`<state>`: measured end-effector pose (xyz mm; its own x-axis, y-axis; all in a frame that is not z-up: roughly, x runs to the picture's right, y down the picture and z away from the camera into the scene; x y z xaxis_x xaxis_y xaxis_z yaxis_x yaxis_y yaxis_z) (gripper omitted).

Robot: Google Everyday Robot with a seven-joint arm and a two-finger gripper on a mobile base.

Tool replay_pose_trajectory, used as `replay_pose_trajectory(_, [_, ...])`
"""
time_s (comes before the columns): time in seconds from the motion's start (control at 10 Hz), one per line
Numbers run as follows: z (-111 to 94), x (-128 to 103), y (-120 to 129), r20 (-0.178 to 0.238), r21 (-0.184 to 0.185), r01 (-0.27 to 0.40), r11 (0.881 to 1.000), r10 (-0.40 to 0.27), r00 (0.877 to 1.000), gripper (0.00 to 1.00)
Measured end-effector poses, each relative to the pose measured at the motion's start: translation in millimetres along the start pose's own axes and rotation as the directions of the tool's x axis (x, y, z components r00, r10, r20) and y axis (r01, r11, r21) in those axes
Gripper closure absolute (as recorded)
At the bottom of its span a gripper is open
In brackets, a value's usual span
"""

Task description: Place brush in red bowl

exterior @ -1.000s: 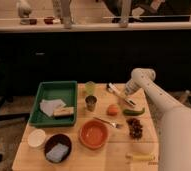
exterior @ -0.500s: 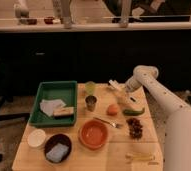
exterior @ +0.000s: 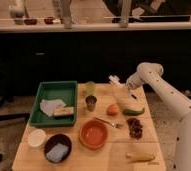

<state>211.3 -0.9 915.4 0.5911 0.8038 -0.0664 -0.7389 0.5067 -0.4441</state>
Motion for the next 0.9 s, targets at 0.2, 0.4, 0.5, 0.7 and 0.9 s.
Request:
replay_pose_trajectory(0.2, [-24.0, 0.0, 14.4, 0.024, -0.001, 0.034, 0.999, -0.034, 0.999, 1.0])
replay_pose_trajectory(0.4, [-44.0, 2.5, 33.4, 0.046, -0.01, 0.073, 0.997, -0.072, 0.996, 1.0])
replay_pose_trajectory(0.5, [-49.9, 4.5, 40.8, 0.053, -0.016, 0.088, 0.996, -0.087, 0.995, 1.0])
replay_pose_trajectory(0.7, [-58.7, 6.8, 61.1, 0.069, -0.041, 0.127, 0.991, -0.124, 0.99, 1.0])
replay_pose_trajectory(0.9, [-61.4, 4.1, 86.7, 0.08, -0.073, 0.179, 0.981, -0.173, 0.982, 1.0])
